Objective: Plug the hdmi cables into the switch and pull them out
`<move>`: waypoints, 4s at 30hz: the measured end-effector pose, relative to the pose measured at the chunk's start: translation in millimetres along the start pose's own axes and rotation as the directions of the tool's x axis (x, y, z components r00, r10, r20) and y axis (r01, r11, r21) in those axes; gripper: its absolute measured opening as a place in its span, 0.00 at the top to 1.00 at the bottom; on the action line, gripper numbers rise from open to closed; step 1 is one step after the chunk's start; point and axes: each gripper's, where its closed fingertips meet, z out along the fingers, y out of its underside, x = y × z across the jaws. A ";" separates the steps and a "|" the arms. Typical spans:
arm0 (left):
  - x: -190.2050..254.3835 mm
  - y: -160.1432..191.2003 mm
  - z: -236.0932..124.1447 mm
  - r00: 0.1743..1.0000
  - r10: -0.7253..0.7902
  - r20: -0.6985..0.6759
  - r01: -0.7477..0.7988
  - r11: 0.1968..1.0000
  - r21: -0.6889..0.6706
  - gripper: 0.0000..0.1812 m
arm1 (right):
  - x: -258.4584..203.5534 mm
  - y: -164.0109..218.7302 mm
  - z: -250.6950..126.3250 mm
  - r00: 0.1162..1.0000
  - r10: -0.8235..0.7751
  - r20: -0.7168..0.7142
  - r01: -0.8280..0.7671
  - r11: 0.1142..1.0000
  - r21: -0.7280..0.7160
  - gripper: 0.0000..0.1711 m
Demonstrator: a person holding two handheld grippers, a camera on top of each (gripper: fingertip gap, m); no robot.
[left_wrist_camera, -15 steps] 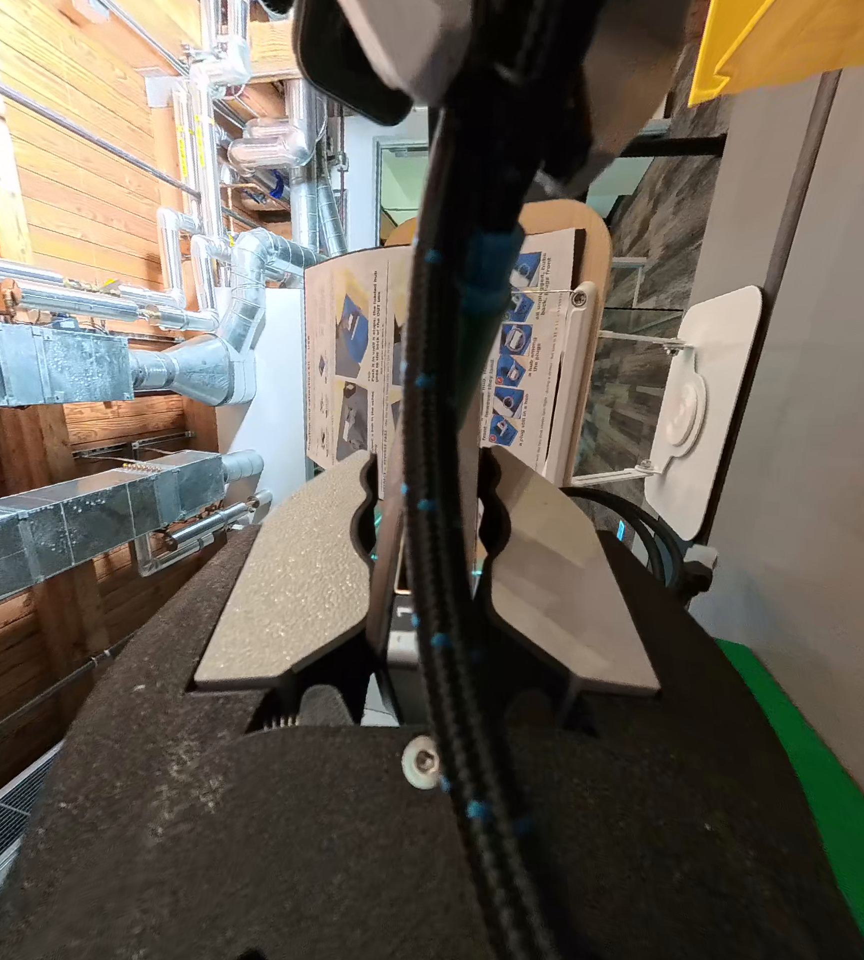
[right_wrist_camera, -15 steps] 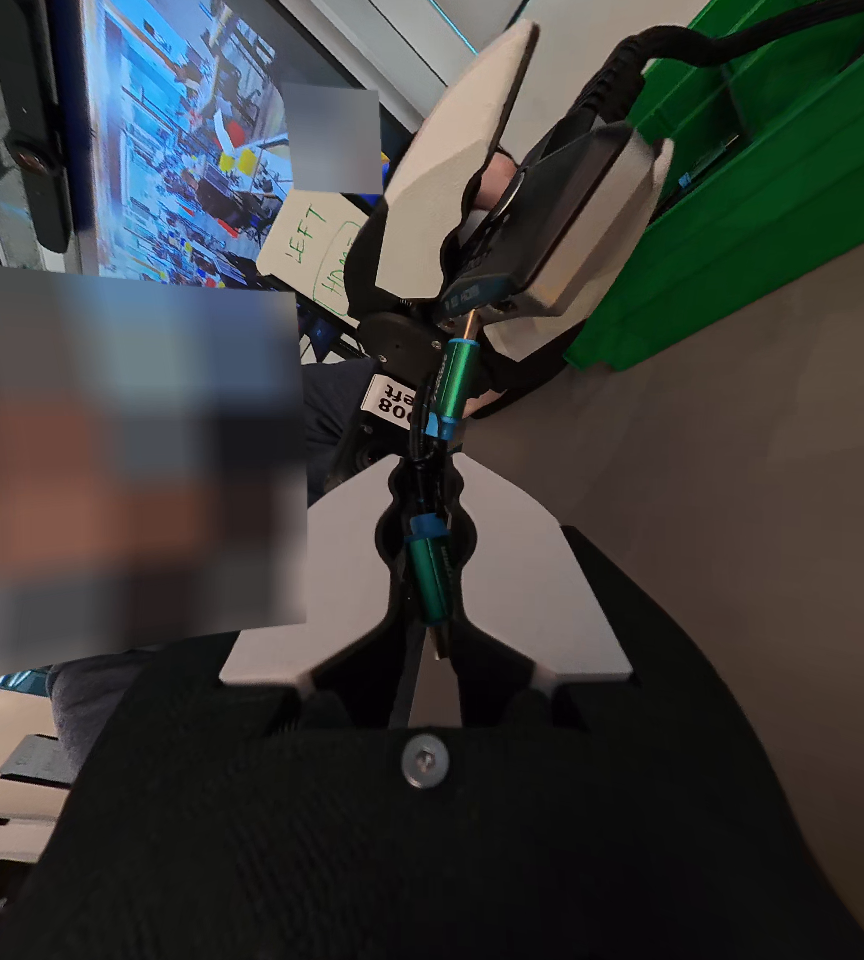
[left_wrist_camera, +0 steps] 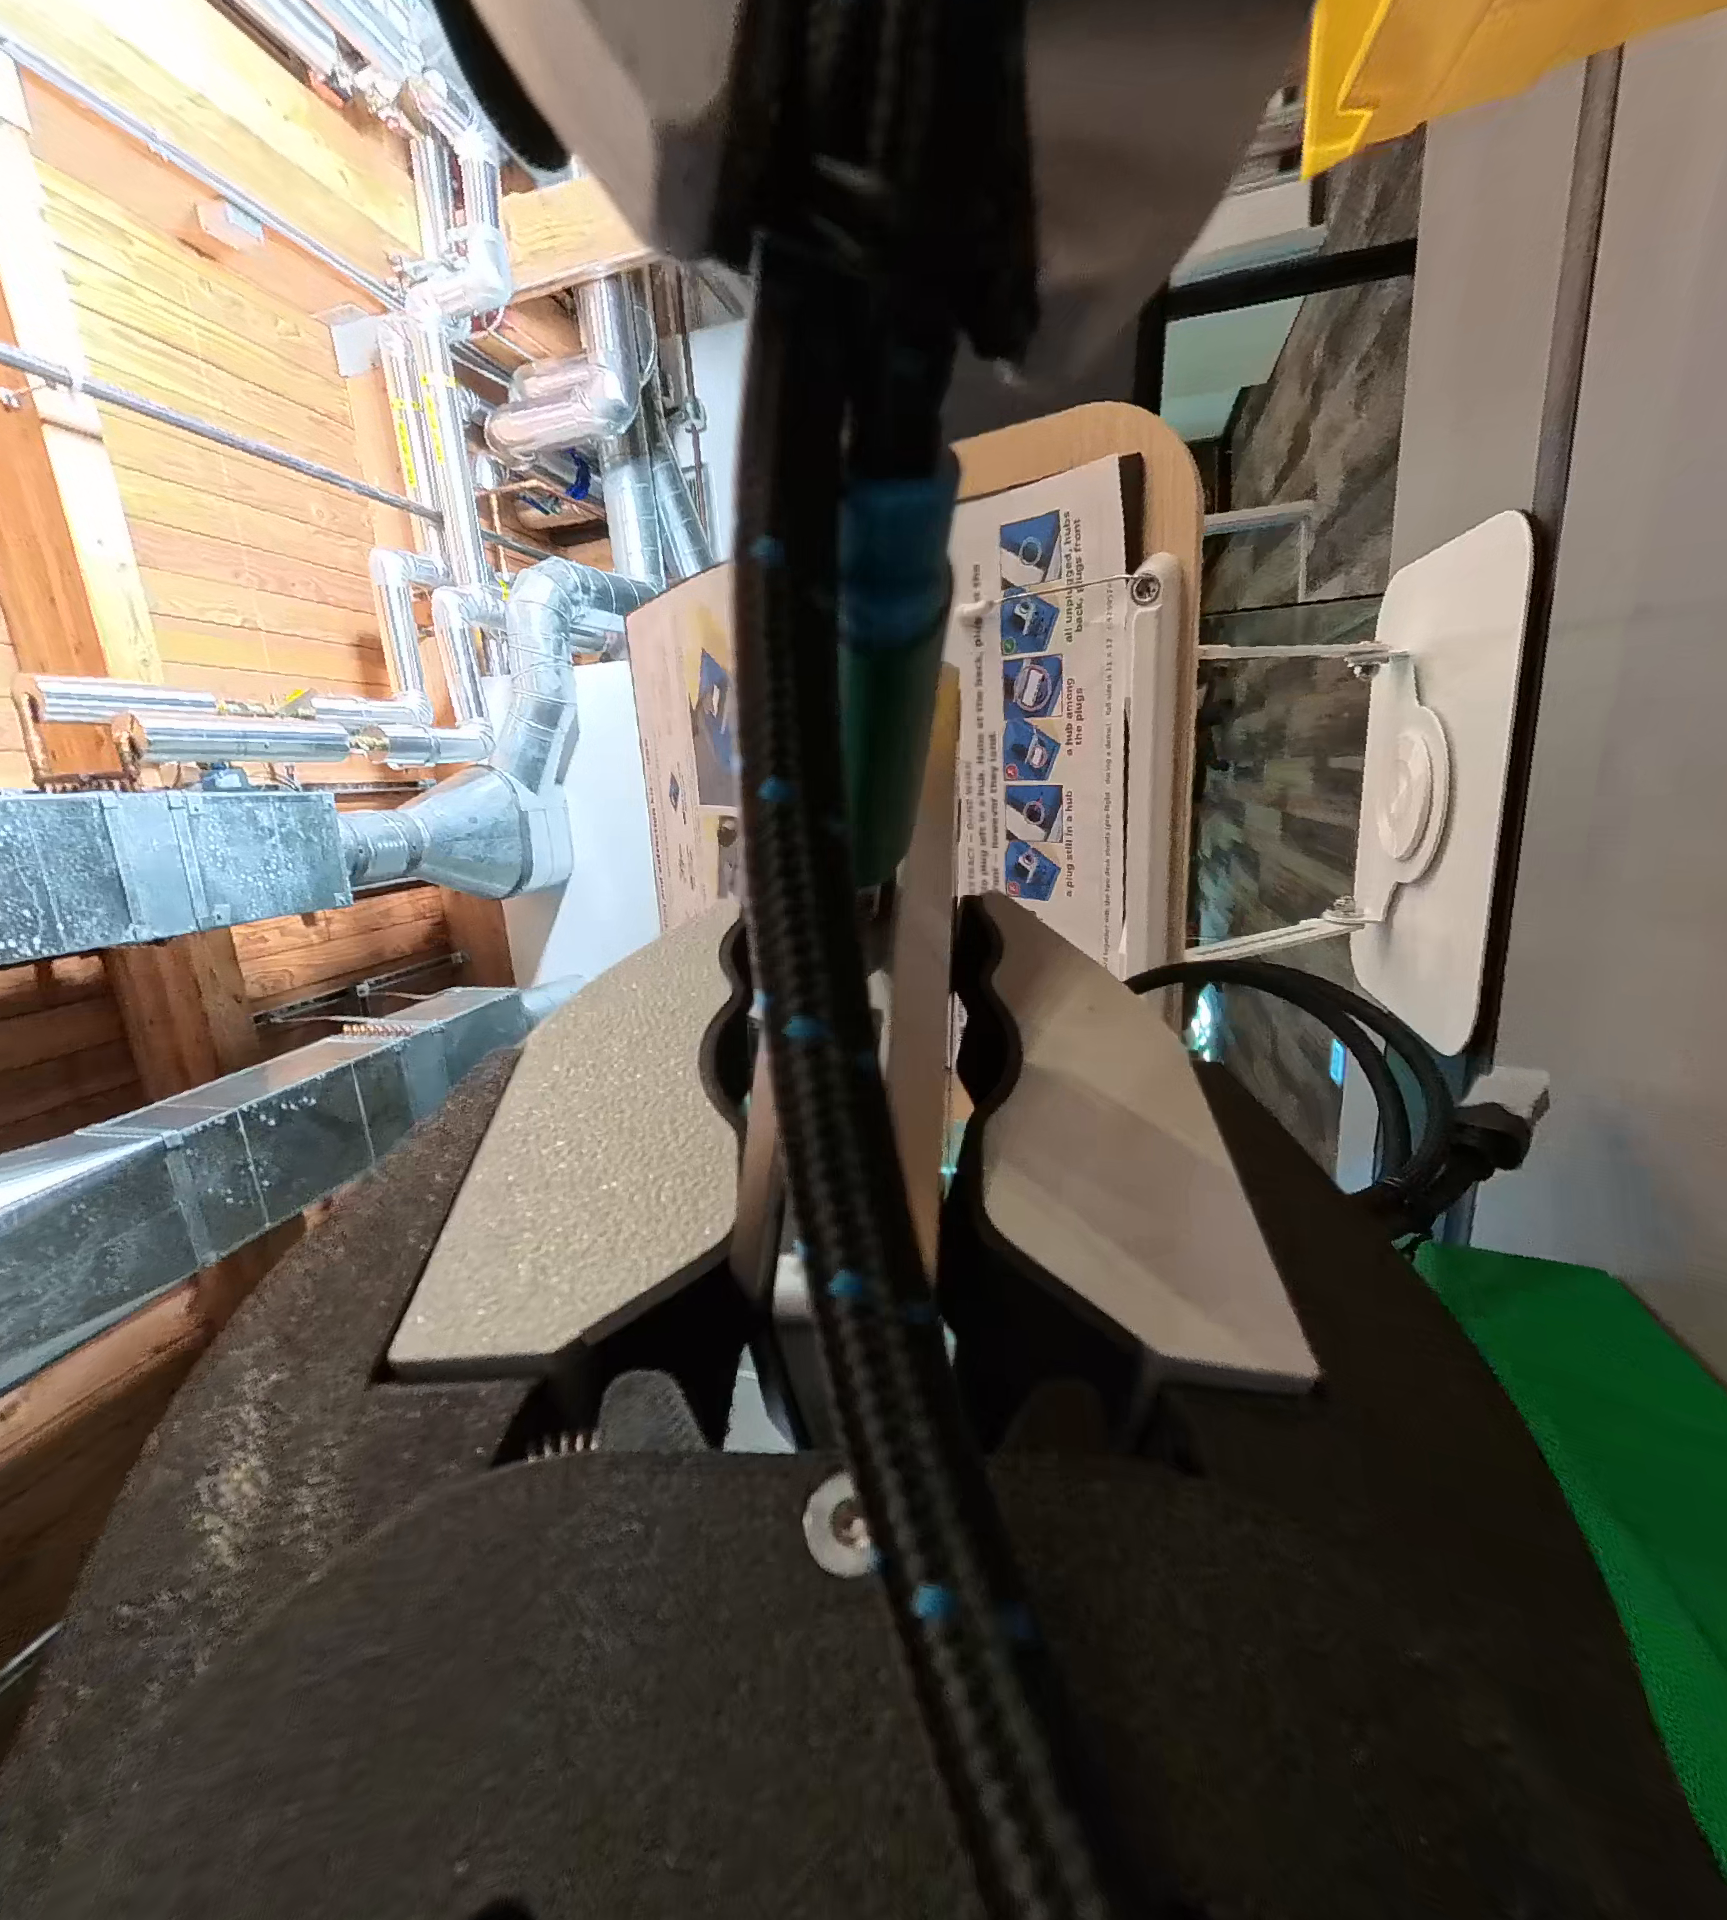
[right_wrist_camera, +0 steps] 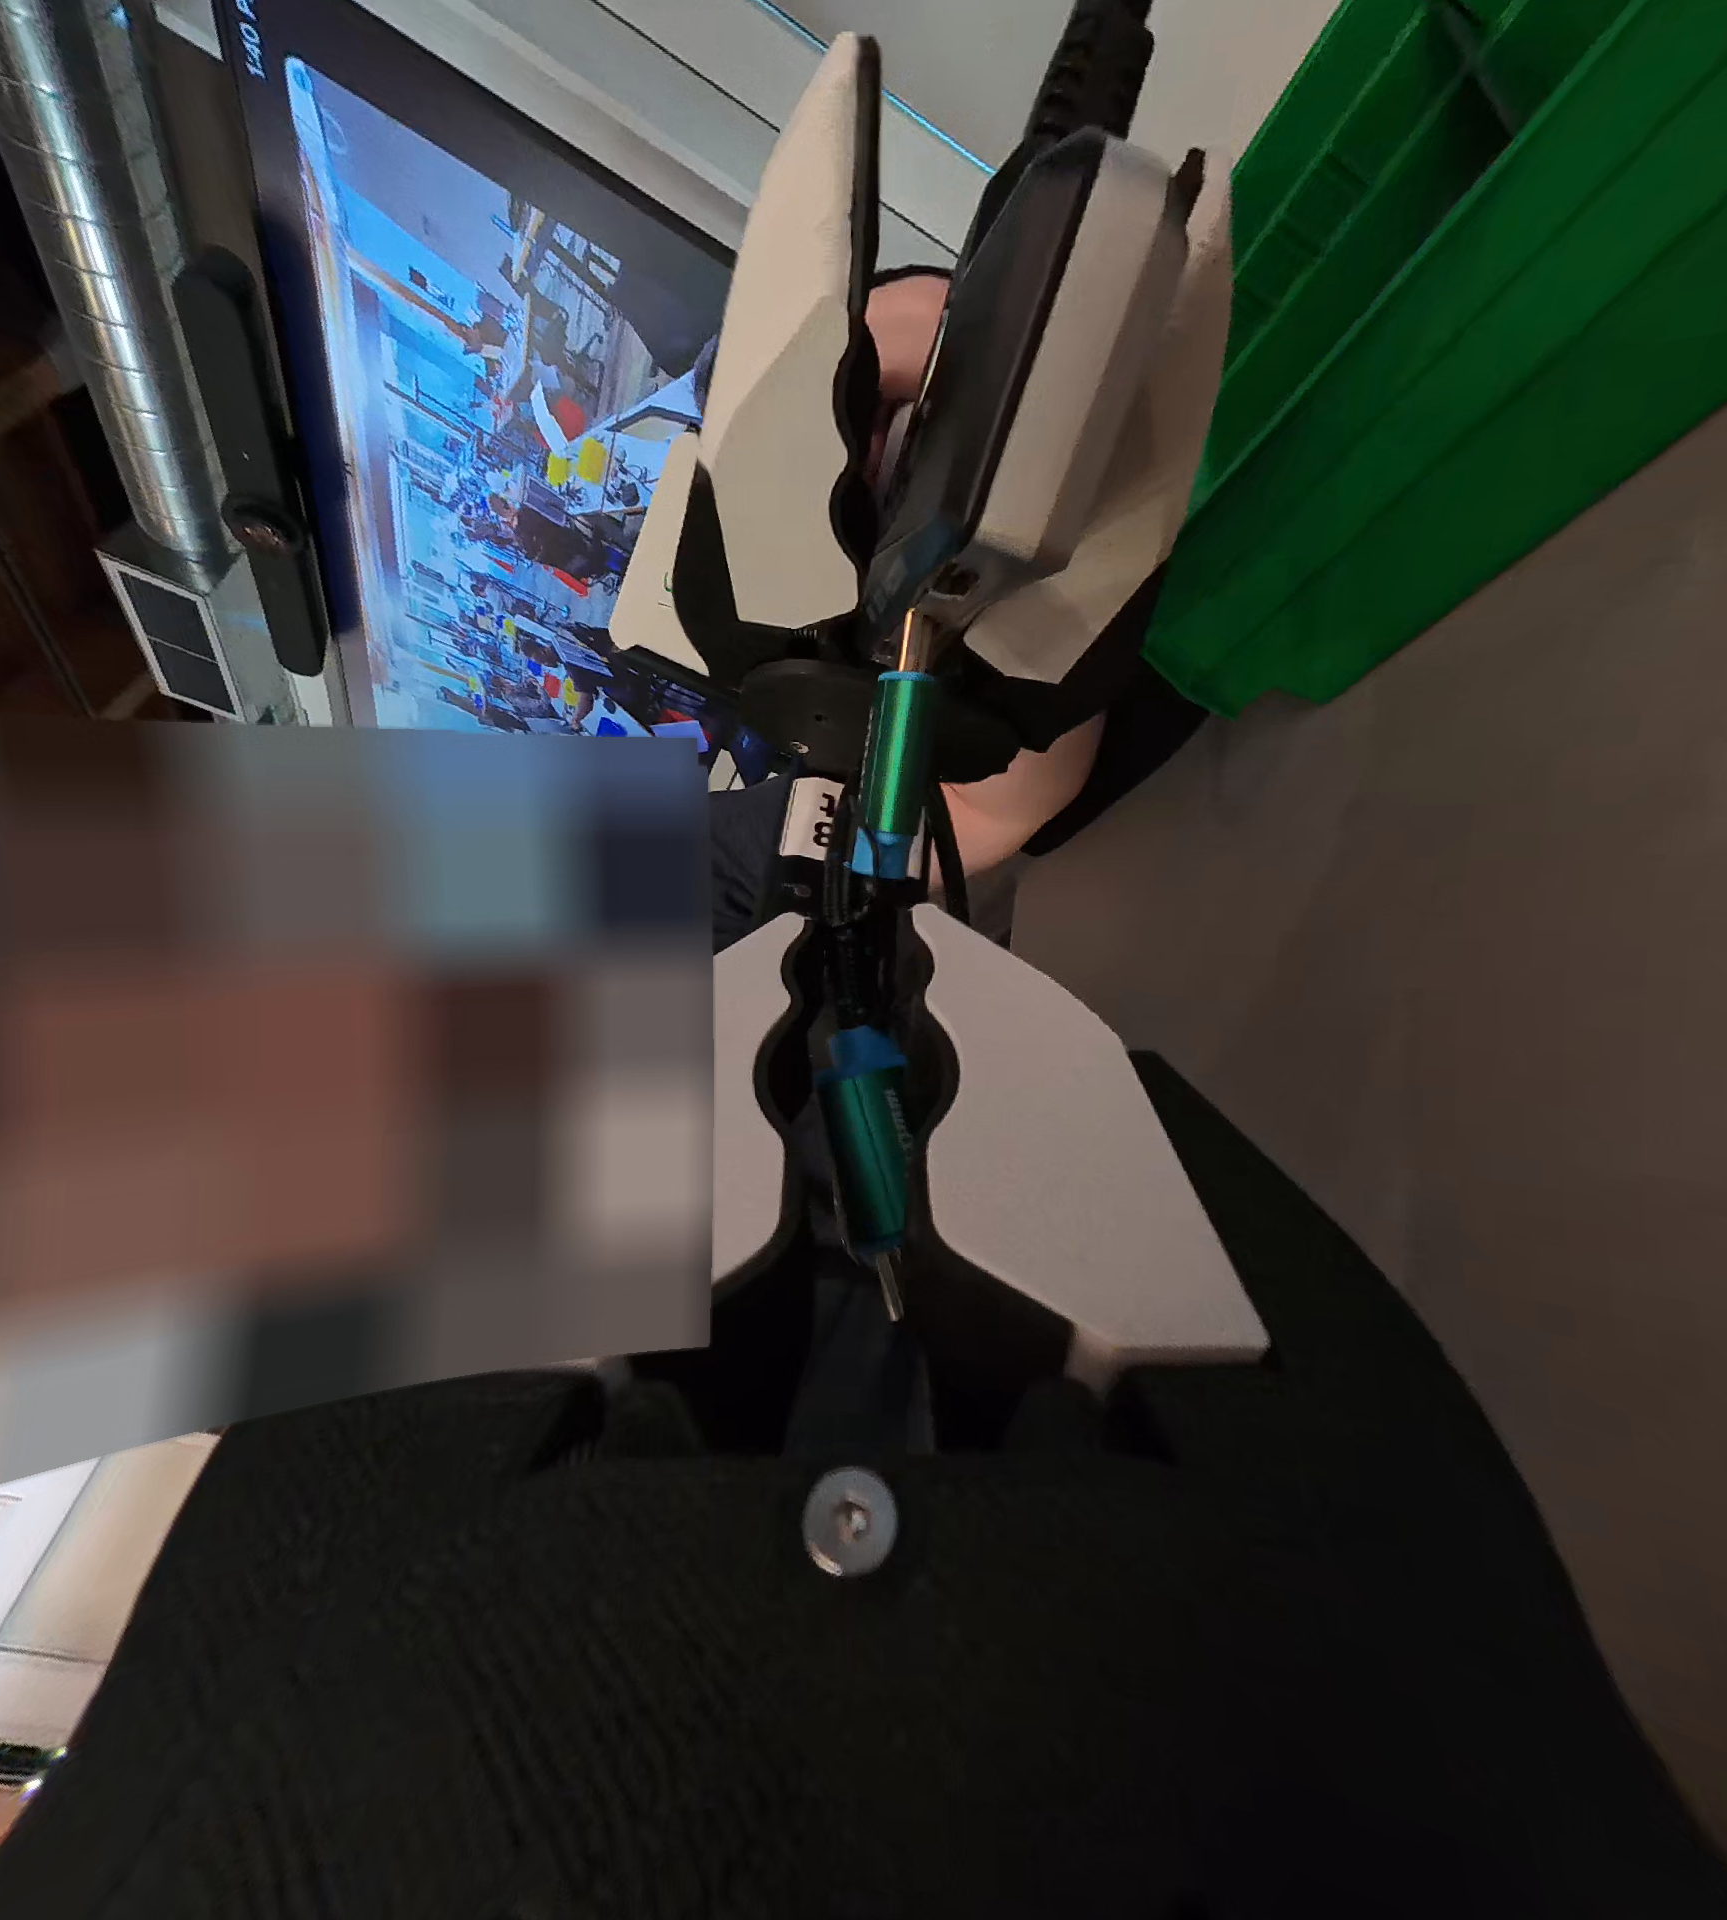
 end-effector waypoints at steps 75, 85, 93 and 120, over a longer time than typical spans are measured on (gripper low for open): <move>-14.3 30.7 8.1 0.977 -0.214 0.008 0.214 0.976 -0.039 0.80 | 61.2 6.0 2.0 0.947 0.136 -0.290 -0.133 0.991 0.031 0.93; -26.5 35.4 7.1 0.945 -0.328 -0.015 0.327 0.945 -0.019 0.80 | 111.8 29.0 1.7 0.684 -0.050 -0.727 -0.146 0.968 -0.204 0.92; -34.4 33.3 3.5 0.932 -0.363 -0.004 0.363 0.932 0.013 0.80 | 138.6 39.1 -13.1 0.405 -0.213 -0.889 -0.177 0.936 -0.305 0.99; -51.6 47.3 -0.4 0.876 -0.483 -0.002 0.483 0.875 0.036 0.80 | 132.9 54.5 -2.8 0.043 -0.440 -0.897 0.227 0.879 -0.420 0.79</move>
